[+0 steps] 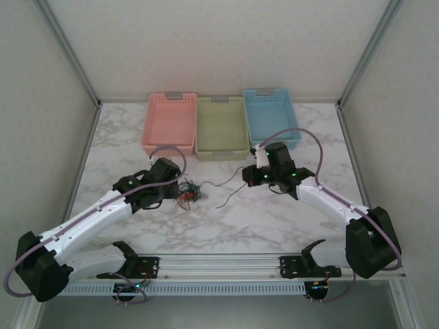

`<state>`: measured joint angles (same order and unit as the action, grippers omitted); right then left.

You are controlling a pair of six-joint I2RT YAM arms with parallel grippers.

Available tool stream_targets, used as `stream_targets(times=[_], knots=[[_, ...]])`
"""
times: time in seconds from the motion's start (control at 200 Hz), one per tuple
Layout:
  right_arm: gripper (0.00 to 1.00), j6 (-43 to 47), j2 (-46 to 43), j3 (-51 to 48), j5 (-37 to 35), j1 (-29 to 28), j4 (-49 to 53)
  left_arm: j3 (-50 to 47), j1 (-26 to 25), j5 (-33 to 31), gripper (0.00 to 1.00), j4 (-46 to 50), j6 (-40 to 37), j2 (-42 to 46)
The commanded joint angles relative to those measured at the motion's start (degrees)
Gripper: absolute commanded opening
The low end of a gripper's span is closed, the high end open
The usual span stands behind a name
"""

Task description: Untangle the cables

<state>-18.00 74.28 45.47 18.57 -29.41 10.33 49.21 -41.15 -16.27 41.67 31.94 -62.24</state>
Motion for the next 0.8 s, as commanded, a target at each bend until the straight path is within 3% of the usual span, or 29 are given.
stream_targets(times=[0.0, 0.165, 0.29, 0.466, 0.796], knots=[[0.00, 1.8, -2.2, 0.8, -3.5, 1.6, 3.4, 2.3, 0.3, -5.3, 0.00, 6.0, 1.5, 1.3], [0.00, 2.1, -2.6, 0.0, -2.9, 2.8, 3.1, 1.8, 0.5, -4.9, 0.00, 5.3, 1.6, 1.3], [0.00, 3.2, -4.3, 0.3, -6.9, 3.3, 4.9, 1.9, 0.5, -6.3, 0.00, 6.1, 2.1, 1.2], [0.00, 0.5, -5.6, 0.3, -8.8, 9.2, 6.7, 2.4, 1.1, -7.9, 0.00, 7.6, 2.7, 1.5], [0.00, -1.5, -5.2, 2.5, -15.2, 14.4, 13.1, 4.5, 2.2, -11.9, 0.00, 11.9, 4.0, 4.2]])
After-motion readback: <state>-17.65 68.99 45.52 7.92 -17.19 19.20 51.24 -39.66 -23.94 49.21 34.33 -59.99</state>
